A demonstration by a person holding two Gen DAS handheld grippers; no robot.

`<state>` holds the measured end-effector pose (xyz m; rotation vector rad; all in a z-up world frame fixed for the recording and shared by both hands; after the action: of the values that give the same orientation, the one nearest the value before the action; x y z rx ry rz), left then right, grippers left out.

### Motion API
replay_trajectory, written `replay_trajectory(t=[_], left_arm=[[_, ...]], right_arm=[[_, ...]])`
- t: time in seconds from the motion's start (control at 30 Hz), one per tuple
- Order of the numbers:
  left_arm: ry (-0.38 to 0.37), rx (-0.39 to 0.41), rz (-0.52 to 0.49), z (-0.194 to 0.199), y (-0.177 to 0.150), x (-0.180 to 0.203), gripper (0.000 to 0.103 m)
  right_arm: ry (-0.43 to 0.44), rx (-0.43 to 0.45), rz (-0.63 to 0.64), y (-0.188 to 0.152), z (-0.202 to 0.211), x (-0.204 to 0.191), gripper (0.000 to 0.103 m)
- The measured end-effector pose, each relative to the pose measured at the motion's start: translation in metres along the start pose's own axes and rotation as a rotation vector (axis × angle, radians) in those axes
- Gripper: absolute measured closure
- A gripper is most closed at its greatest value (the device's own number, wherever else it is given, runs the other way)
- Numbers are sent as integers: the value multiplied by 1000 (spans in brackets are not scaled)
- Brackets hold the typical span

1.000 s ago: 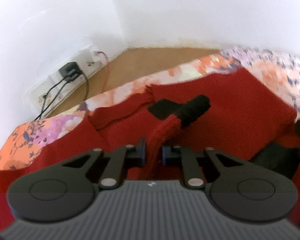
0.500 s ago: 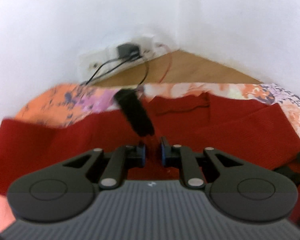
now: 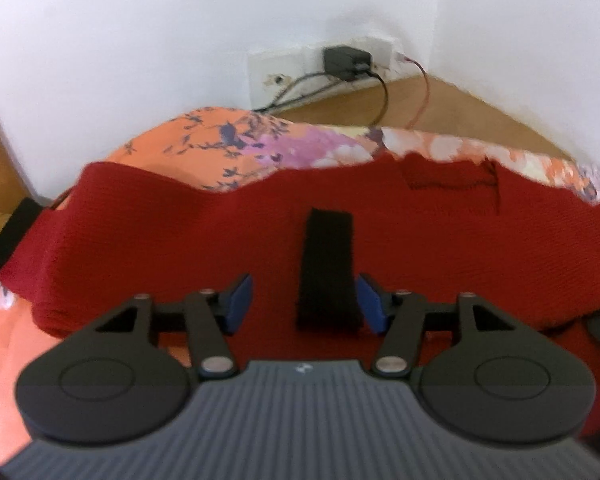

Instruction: Fold small clothes

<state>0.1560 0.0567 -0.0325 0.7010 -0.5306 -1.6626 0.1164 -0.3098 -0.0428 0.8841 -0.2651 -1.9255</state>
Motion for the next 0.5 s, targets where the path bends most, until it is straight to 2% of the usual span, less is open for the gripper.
replay_trajectory(t=[0.03, 0.17, 0.3, 0.4, 0.5], left_arm=[[-6, 0, 12, -1, 3, -4, 34], [-46, -17, 30, -19, 15, -7, 34], [-65, -77, 53, -47, 16, -1, 34], [-120, -94, 80, -62, 14, 4, 34], [-88, -75, 29, -67, 12, 12, 35]], right_arm=[[0, 5, 3, 3, 0, -1, 22], [-13, 17, 18, 17, -7, -2, 21], [-43, 40, 30, 29, -12, -5, 21], [-39, 56, 36, 36, -15, -8, 19], [-48, 61, 45, 38, -20, -10, 18]])
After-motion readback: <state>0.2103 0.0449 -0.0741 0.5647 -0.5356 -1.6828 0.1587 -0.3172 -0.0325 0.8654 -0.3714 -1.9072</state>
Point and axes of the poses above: each gripper's, at about its wrist camera, not at the fingertips, and z roughly against the way its jaws point, x to its right, y to its top, the point moved 4 cm from there along -z, roughly the way its jaws point, and after that the axes turned 13 degrees about -z, right-handed, at the moved point
